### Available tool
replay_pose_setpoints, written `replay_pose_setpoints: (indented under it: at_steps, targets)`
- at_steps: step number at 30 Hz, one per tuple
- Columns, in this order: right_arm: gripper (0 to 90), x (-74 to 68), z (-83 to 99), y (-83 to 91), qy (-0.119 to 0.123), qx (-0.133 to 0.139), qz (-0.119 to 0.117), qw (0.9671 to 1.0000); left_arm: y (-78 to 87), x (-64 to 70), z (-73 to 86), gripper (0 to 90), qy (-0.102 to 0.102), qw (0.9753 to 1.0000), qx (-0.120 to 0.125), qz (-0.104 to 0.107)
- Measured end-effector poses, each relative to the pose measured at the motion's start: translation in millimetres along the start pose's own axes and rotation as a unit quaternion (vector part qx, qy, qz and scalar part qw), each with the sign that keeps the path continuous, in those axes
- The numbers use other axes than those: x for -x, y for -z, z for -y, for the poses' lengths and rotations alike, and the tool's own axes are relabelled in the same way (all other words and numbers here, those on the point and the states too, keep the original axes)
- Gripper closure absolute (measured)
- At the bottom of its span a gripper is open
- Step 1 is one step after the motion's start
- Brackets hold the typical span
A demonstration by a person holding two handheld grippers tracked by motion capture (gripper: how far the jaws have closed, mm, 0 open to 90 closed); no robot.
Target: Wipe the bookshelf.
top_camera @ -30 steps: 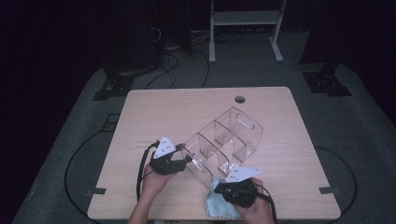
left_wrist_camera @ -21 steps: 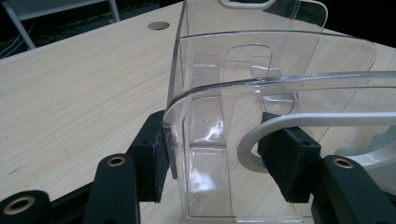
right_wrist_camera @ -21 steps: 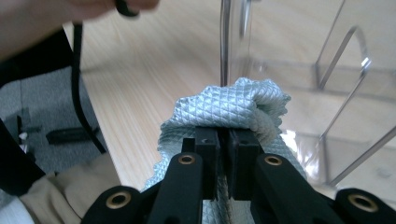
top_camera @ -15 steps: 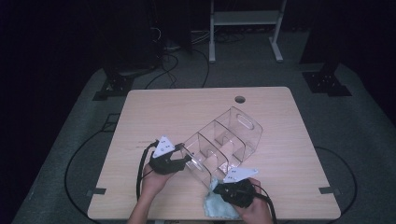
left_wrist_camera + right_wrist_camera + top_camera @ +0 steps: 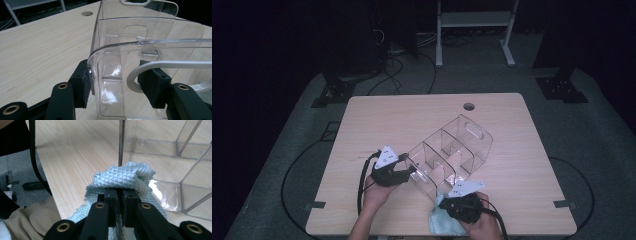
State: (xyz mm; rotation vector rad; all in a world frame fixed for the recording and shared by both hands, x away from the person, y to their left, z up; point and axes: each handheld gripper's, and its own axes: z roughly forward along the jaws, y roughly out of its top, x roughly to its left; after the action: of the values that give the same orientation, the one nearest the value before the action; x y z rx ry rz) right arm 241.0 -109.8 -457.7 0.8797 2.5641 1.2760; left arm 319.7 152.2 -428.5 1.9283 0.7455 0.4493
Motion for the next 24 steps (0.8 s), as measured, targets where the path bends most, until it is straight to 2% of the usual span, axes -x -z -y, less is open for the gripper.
replay_pose_setpoints:
  at_steps: [2, 6, 11, 14, 18, 21, 24]
  targets:
    - [84.4, -1.4, -2.4, 3.5, 0.003, 0.009, 0.002, 1.0000, 0.0, -0.3, 0.2, 45.6, -0.001, 1.0000, 0.001, 0.001]
    - [84.4, -0.6, -0.3, 1.1, 0.000, 0.008, -0.001, 1.0000, 0.0, 0.6, 0.0, 45.4, -0.005, 1.0000, -0.002, -0.001]
    - [84.4, 0.8, 8.0, -12.5, 0.001, -0.021, 0.000, 0.9998, 0.4, 0.0, 0.0, 45.5, -0.008, 1.0000, -0.003, -0.001]
    - [84.3, 0.7, 7.8, -13.4, 0.002, -0.024, 0.001, 0.9997, 0.1, -0.5, 0.0, 45.5, -0.003, 1.0000, -0.001, -0.001]
    - [84.4, -2.7, -1.0, -1.7, 0.005, -0.001, -0.001, 1.0000, 0.1, -1.0, 0.5, 45.7, 0.002, 1.0000, 0.002, 0.000]
    - [84.4, -5.2, -8.5, 9.7, 0.005, 0.026, -0.003, 0.9996, 0.3, -0.8, 0.4, 45.6, -0.001, 1.0000, 0.000, -0.001]
    - [84.4, -6.6, -8.1, 8.1, 0.007, 0.026, -0.006, 0.9996, 0.2, 0.2, 0.3, 45.6, -0.002, 1.0000, 0.000, -0.002]
